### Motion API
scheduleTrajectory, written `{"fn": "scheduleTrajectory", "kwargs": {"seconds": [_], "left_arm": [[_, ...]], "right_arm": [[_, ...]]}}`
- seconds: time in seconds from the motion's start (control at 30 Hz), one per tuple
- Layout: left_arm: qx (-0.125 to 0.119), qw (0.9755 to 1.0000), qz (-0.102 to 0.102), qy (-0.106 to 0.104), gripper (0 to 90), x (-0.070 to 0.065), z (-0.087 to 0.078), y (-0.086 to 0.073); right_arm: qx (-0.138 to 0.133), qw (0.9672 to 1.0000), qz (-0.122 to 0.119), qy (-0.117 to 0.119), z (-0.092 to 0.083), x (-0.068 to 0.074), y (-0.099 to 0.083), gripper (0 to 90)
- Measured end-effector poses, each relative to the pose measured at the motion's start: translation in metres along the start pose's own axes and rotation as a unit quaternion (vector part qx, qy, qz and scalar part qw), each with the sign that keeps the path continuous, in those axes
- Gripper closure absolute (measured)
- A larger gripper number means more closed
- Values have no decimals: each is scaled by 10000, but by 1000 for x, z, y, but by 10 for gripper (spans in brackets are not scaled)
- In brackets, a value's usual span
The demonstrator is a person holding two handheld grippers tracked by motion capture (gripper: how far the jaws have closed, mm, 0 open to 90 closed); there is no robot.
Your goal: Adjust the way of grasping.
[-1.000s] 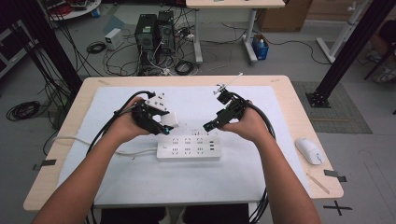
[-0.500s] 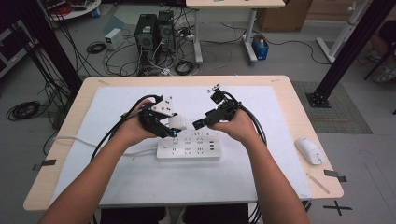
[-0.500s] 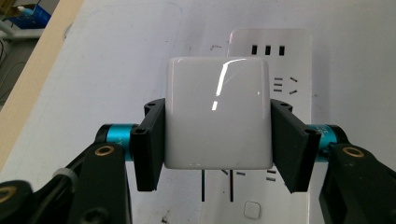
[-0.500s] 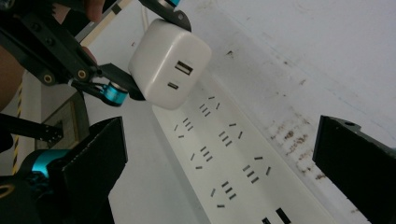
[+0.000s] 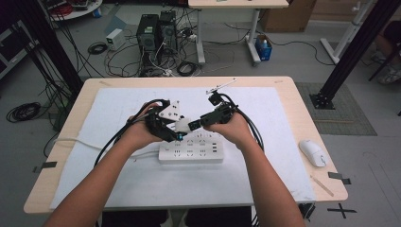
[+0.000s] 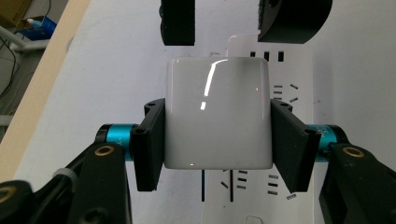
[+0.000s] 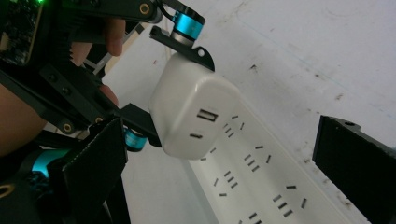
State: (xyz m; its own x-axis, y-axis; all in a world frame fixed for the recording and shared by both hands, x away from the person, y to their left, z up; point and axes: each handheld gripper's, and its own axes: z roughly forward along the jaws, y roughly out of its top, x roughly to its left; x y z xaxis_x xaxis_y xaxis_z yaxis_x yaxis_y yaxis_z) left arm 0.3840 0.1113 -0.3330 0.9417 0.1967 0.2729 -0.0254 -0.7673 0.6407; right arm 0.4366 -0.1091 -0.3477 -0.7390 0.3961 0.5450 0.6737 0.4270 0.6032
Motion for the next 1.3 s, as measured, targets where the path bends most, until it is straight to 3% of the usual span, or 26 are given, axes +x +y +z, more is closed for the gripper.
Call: {"fn": "scheduleTrajectory", "kwargs": {"seconds": [0.67,0.77,0.97,1.17,1.3], "left_arm": [[-94,9998,119,97,425,-7,4,10],[-77,9998,129,111,425,-6,4,11],[-34,9998,172,132,425,-7,6,12],[-5,9997,207,157,425,-7,6,13],[-24,9997,182,166,425,-7,6,13]], "right_arm": [[-215,9976,397,521,20,-5,0,58],[-232,9975,409,524,20,-6,-1,172],[-276,9966,460,631,20,-7,-2,198],[-362,9945,527,824,19,-8,-2,316],[-344,9937,576,896,19,-8,-2,345]]}}
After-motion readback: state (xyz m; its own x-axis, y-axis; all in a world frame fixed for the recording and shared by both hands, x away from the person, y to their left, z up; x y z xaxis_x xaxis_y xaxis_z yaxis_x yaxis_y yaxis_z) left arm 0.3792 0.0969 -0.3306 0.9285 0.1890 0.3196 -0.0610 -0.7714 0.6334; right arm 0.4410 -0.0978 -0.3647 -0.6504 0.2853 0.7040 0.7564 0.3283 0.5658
